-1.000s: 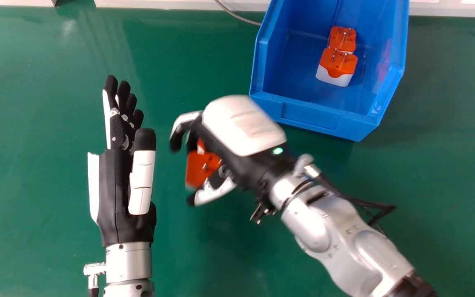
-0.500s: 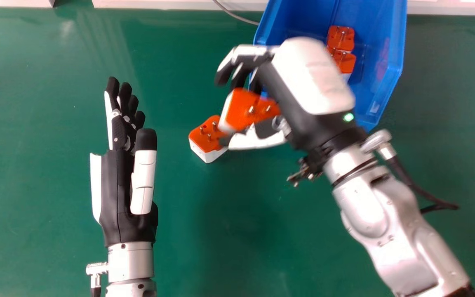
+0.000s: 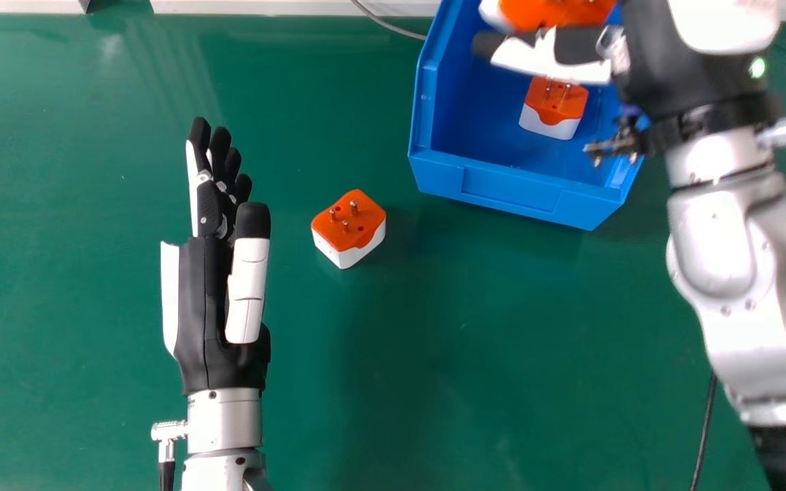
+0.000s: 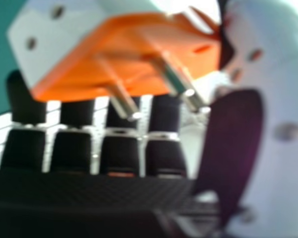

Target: Pick all objects and put in blue box

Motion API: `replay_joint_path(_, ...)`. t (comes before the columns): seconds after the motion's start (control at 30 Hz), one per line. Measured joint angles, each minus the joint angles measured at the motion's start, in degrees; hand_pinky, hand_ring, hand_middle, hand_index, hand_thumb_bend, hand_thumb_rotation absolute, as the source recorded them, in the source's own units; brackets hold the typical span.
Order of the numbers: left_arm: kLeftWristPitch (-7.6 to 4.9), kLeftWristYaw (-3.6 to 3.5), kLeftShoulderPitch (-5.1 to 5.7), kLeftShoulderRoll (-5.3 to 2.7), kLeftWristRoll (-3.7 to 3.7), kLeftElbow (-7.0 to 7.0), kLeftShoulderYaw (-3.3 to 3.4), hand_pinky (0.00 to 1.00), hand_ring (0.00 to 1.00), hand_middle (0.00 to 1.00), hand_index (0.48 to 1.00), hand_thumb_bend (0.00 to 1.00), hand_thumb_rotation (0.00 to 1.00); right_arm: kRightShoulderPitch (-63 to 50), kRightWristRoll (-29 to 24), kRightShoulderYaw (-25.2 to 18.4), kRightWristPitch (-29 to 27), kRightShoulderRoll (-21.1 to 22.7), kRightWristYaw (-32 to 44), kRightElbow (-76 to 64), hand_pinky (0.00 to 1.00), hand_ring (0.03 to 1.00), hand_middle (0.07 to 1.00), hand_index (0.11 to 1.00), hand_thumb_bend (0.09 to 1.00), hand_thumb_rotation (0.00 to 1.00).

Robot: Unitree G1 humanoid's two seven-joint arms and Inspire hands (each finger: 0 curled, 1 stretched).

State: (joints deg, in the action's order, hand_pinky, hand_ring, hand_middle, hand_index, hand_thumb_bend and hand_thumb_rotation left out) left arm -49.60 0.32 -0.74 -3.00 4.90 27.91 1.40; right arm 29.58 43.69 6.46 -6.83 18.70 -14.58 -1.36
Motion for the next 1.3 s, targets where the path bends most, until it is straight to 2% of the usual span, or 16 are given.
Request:
replay_joint_path(0.17,-1.08,0.08,-1.11,0.0,0.01,1.68,0.16,1.0,1.0,1.0,1.0,0.83,0.88,7.4,0.8,0.1,-0.8,3.1,-2.2,10.6,0.31,0.382,0.479,0.528,0.51,0.0)
replay_joint_path(0.33,-1.21,0.17,-2.02,0.0,0.07,2.76,0.51,1.0,1.0,1.0,1.0,0.83,0.88,13.8,2.1,1.6,-2.0,4.2,-5.1,19.8,0.31,0.386,0.48,0.528,0.507,0.0)
replay_joint_path(0.6,-2.25,0.21,-2.85,0.01,0.0,3.54,0.68,1.0,1.0,1.0,1.0,0.83,0.88,25.2,4.6,9.0,-4.0,4.0,-9.2,46.1,0.31,0.386,0.48,0.528,0.507,0.0)
replay_joint_path(0.77,-2.59,0.87,-3.05,0.01,0.0,4.6,1.2,1.0,1.0,1.0,1.0,0.83,0.88,29.9,3.9,12.1,-5.4,2.9,-9.7,60.8,0.31,0.388,0.481,0.528,0.504,0.0)
replay_joint_path(0.97,-3.1,0.95,-3.08,0.01,-0.02,4.84,1.19,1.0,1.0,1.0,1.0,0.83,0.88,30.6,3.9,15.1,-6.6,2.2,-9.9,67.8,0.31,0.388,0.481,0.528,0.504,0.0)
replay_joint_path(1.3,-3.49,0.86,-3.08,0.01,0.05,4.88,1.21,1.0,1.0,1.0,1.0,0.84,0.88,30.6,3.8,16.9,-7.5,1.8,-12.5,68.8,0.3,0.392,0.485,0.526,0.502,0.0)
